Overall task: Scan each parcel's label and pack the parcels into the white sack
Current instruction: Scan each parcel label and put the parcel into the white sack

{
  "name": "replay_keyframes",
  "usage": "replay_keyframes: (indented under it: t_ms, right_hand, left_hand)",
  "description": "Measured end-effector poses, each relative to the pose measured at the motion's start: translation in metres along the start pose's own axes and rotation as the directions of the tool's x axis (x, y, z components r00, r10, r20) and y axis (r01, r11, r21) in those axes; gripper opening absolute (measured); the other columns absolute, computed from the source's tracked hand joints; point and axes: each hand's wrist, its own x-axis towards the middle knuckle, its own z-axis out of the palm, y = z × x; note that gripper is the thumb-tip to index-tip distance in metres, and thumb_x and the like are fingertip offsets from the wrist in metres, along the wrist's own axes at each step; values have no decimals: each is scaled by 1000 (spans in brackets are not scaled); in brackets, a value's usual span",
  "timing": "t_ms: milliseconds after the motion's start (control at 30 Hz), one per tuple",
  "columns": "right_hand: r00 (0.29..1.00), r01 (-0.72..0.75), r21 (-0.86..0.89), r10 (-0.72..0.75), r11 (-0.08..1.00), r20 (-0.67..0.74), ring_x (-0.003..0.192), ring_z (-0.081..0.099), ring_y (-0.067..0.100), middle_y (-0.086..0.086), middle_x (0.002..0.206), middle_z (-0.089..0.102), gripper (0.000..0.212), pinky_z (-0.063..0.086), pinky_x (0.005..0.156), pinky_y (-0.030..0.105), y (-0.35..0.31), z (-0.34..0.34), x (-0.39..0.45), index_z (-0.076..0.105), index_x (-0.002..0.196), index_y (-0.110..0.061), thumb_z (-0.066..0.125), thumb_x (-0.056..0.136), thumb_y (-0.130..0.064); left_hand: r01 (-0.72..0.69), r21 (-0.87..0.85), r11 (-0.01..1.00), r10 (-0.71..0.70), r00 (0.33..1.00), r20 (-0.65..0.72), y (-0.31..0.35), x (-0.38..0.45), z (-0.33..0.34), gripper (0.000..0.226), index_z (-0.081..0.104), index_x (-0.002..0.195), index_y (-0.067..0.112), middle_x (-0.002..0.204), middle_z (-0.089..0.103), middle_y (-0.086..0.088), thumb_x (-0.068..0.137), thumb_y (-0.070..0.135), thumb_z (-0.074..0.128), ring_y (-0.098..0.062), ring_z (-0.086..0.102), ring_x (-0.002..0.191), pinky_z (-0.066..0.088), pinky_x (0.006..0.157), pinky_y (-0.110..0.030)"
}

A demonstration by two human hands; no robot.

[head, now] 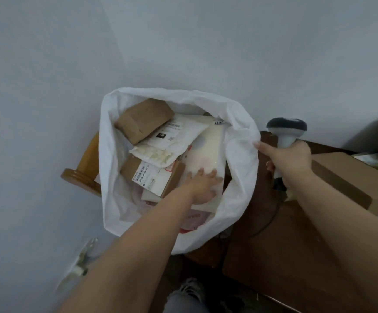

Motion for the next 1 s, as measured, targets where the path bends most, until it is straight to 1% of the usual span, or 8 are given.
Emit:
replay_keyframes:
  t_ms: [67,167,367,433,567,833,933,1000]
  right_hand:
    - [999,-34,-16,35,999,27,59,63,17,12,87,68,68,54,55,31,20,9,-12,57,107,-6,87,64,-50]
    - [998,-45,-38,47,998,50,62,65,17,14,98,67,80,47,48,24,40,22,-25,55,115,-5,87,61,-54]
    - [990,-118,-153,129,981,58,63,62,18,11,86,65,69,40,47,25,44,43,-36,54,112,-3,86,68,-46]
    - [986,-147,-208,160,967,46,61,60,19,10,78,62,57,40,48,26,43,49,-35,55,109,-2,85,74,-36]
    - [972,-228,-229,233,946,-7,77,59,28,15,88,58,38,52,72,39,21,60,-29,51,108,-1,75,85,-19]
    - [932,209,134,-156,969,-326,70,57,18,0,76,42,31,52,67,35,-111,14,-24,37,97,-12,65,83,-8]
    - [965,-11,89,34,996,-261,61,53,20,8,77,51,25,51,61,35,-78,10,-27,45,99,-8,66,84,-7]
    - [963,-142,45,149,989,-225,54,52,23,13,70,53,17,46,52,31,-48,7,-27,51,89,-6,67,82,-7]
  left_hand:
    - [-48,-266,963,-46,940,-338,-12,-19,-4,39,52,137,20,149,41,-6,99,22,47,-27,30,141,18,118,-50]
    - [-6,-340,941,-284,536,-795,-64,-59,4,18,66,101,7,104,60,-12,88,16,57,-31,54,101,46,90,-42]
    - [452,-796,403,-915,200,-350,-155,-99,20,66,33,138,-1,139,36,-27,89,30,65,-46,37,127,37,101,-53]
    - [410,-880,241,-961,225,-159,-172,-102,24,69,25,141,-3,142,36,-28,92,31,61,-47,41,127,37,102,-51]
    - [418,-739,528,-828,447,-339,-192,-104,18,38,52,125,-7,119,60,-28,102,21,46,-44,56,112,42,85,-39]
    - [185,-596,781,-624,283,-729,-198,-117,-140,35,61,115,-2,116,63,-23,101,19,37,-39,58,108,41,89,-38]
    - [480,-499,722,-678,636,-369,-210,-134,-108,37,56,125,-1,125,60,-22,98,20,42,-39,58,112,48,92,-41]
    - [632,-512,582,-693,715,94,-219,-152,-96,36,52,126,1,120,62,-20,93,16,52,-38,62,106,55,88,-44]
